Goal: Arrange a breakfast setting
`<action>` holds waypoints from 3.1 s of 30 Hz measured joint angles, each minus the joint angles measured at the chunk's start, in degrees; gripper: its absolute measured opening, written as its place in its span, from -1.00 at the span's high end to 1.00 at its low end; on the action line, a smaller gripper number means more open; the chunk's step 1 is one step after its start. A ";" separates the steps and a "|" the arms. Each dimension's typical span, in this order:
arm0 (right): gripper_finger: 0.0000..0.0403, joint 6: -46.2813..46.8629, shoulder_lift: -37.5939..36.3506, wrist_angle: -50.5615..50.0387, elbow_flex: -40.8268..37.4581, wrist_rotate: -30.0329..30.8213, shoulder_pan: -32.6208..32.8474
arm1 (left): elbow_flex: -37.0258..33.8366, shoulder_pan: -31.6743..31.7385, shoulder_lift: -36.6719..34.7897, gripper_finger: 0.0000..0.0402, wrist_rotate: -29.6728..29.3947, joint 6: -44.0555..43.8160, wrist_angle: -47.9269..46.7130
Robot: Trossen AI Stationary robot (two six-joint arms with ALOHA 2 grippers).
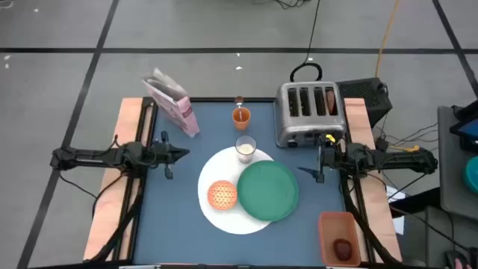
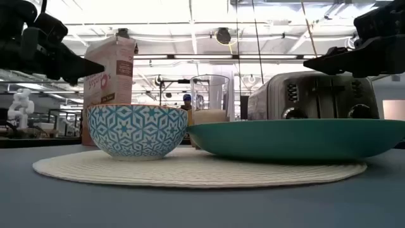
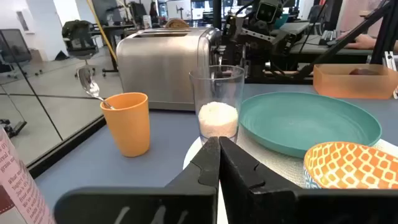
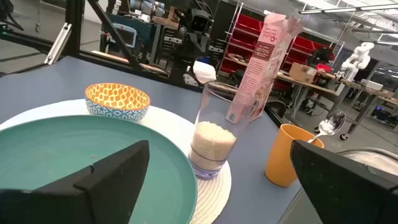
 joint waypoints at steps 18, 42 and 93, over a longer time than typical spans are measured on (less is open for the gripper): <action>-0.91 5.74 -0.02 0.09 0.00 0.17 0.00 | 0.00 0.01 0.00 0.97 0.00 0.00 0.01; -0.91 8.17 -0.01 0.09 0.00 0.17 -0.01 | -0.04 0.01 0.00 0.97 -0.02 -0.20 0.49; -0.91 8.19 -0.02 0.09 0.00 0.18 0.00 | 0.01 0.01 0.00 -0.21 -7.95 -29.27 0.67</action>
